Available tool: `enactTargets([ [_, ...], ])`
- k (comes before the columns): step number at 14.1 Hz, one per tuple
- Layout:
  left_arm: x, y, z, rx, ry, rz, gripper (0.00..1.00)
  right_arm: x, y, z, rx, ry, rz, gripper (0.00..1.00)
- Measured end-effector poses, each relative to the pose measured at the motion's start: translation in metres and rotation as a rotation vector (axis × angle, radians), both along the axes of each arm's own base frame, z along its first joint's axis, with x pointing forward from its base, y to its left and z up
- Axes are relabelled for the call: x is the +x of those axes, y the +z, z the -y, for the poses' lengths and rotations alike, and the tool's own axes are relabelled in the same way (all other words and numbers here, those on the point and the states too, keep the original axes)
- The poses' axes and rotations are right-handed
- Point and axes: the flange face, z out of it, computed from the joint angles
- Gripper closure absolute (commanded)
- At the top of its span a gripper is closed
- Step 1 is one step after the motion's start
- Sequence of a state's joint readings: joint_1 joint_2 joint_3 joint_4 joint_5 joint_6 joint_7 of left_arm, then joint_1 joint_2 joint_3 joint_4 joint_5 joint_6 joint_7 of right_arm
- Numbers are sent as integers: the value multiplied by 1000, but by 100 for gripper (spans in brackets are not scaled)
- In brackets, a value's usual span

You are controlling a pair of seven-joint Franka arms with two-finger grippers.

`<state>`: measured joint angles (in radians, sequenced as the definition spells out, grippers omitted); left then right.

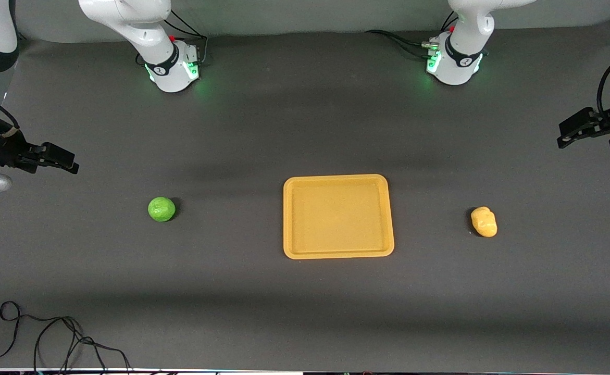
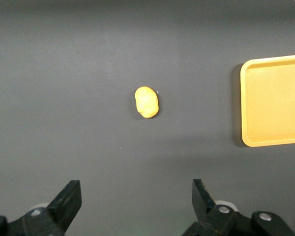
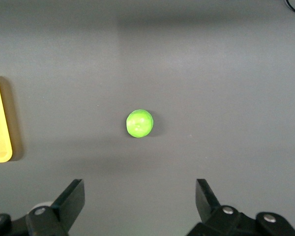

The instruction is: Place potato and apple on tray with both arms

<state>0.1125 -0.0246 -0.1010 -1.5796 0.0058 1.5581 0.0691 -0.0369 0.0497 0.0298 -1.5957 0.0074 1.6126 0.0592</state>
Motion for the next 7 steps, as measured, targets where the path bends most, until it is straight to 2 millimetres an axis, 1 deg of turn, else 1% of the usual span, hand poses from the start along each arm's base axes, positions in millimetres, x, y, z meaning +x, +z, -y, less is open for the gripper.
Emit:
enactTargets([
  [4, -3, -2, -1, 0, -1, -6, 0, 0, 0, 0, 0, 0, 1, 0],
  [7, 0, -9, -1, -1, -2, -10, 0, 2, 3, 0, 0, 0, 14, 0],
])
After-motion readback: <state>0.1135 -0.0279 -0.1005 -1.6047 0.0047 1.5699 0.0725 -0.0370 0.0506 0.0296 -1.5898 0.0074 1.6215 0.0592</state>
